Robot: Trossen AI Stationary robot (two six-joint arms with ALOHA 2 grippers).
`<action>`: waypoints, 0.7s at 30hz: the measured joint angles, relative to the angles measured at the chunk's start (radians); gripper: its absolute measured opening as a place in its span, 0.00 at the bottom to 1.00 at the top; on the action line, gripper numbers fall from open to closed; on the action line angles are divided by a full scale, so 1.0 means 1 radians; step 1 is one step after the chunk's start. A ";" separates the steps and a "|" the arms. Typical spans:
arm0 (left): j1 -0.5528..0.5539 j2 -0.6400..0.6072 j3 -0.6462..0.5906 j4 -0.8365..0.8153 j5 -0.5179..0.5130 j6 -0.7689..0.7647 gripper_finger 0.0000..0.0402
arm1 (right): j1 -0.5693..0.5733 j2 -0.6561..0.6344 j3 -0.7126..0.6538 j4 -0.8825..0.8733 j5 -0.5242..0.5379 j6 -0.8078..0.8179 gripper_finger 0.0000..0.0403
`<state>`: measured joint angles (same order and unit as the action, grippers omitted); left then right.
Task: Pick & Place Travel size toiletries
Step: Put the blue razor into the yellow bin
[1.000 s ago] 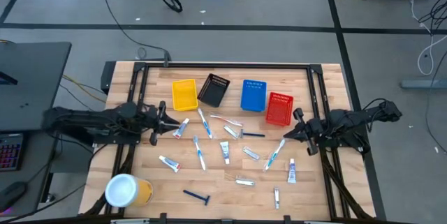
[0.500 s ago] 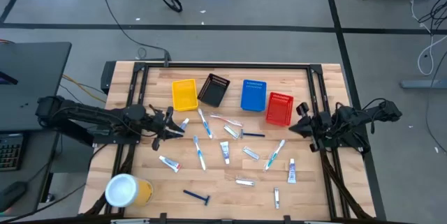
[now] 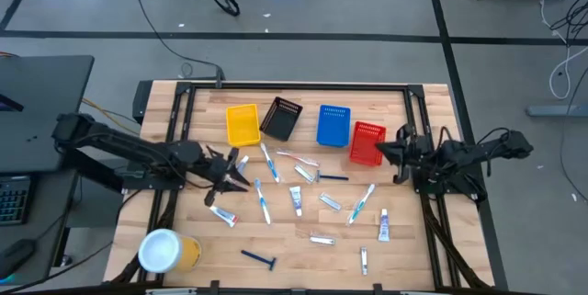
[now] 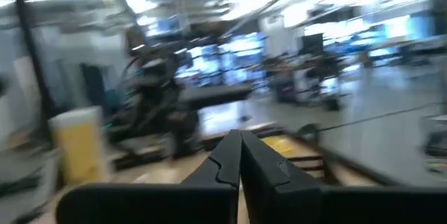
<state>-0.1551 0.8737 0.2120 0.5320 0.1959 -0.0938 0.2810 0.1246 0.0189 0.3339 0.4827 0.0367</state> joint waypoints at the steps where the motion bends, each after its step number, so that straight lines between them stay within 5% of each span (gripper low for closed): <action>1: -0.009 0.016 0.021 -0.011 0.000 0.009 0.24 | 0.000 0.019 0.000 0.000 -0.034 0.019 0.05; 12: -0.127 0.211 0.410 -0.487 -0.026 0.021 0.24 | 0.000 0.272 0.000 0.109 -0.074 0.092 0.17; 21: -0.315 0.436 0.528 -0.519 -0.134 -0.077 0.25 | 0.000 0.410 0.000 0.179 -0.075 0.162 0.17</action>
<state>-0.4699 1.3099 0.7404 0.0132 0.0621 -0.1712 0.2810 0.5342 0.0189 0.5133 0.4075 0.1988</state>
